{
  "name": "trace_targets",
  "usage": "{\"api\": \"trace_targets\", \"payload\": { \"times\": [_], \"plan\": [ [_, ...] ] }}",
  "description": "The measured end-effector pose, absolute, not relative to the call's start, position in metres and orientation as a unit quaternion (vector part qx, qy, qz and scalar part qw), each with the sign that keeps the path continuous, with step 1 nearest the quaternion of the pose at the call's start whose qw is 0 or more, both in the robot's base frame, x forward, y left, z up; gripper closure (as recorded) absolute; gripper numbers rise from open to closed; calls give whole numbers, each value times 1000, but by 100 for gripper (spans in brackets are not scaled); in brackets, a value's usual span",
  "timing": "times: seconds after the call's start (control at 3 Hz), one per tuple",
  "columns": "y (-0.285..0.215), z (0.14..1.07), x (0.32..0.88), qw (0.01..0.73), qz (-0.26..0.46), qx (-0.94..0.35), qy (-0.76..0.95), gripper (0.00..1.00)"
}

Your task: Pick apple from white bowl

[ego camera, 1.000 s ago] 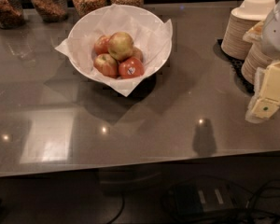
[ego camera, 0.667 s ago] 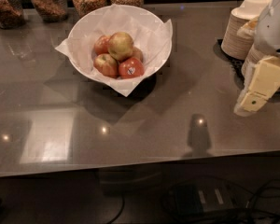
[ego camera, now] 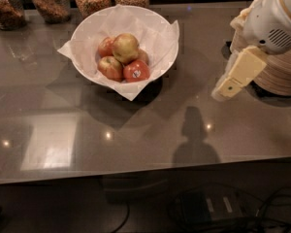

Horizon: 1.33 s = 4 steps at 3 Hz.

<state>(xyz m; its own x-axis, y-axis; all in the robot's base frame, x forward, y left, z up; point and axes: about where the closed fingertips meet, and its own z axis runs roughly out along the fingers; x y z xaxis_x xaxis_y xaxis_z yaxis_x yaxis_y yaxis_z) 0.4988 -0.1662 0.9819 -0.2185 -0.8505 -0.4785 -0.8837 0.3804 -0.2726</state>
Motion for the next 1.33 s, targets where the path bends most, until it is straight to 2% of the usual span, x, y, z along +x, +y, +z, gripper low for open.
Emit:
{"api": "trace_targets", "payload": {
  "times": [0.67,1.33],
  "plan": [
    [-91,977,583,368,126,-503,772,0],
    [-19,980,637,397,218,-503,736,0]
  ]
}}
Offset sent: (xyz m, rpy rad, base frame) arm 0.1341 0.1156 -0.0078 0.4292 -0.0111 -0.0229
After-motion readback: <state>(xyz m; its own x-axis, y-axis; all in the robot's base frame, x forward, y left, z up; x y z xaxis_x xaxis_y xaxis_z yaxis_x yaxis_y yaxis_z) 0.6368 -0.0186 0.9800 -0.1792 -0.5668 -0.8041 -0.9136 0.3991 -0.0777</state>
